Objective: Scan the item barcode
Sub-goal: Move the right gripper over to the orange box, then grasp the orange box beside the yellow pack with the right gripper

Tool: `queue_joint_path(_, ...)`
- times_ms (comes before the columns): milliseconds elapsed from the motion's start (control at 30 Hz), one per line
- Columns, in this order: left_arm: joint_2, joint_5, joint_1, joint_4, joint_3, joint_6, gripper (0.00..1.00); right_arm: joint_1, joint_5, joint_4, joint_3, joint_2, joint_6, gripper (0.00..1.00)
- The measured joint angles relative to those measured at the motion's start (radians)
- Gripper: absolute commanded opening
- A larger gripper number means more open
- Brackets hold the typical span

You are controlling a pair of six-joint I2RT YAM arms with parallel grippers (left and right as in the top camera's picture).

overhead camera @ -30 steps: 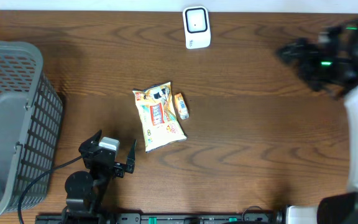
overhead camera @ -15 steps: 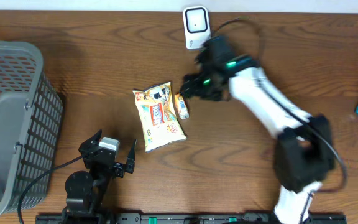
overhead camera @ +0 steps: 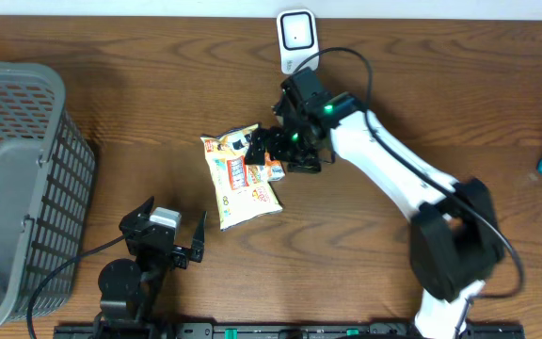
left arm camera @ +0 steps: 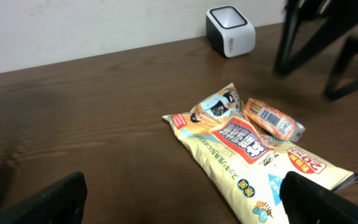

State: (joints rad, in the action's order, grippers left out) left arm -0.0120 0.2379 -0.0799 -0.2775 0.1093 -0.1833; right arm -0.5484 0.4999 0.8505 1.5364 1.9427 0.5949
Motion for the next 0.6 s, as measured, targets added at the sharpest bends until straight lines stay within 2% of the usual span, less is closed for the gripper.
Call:
queue_joint_path(200, 0.0, 0.0, 0.0, 0.0, 0.0, 0.0, 0.98, 0.0, -0.113, 0.081, 0.0, -0.145, 0.238, 0.99)
queue_joint_path(400, 0.0, 0.0, 0.0, 0.0, 0.0, 0.0, 0.98, 0.0, -0.173, 0.09, 0.0, -0.162, 0.502, 0.99)
queue_joint_path(600, 0.0, 0.0, 0.0, 0.0, 0.0, 0.0, 0.98, -0.002, -0.198, 0.087, -0.044, -0.162, 0.877, 0.99)
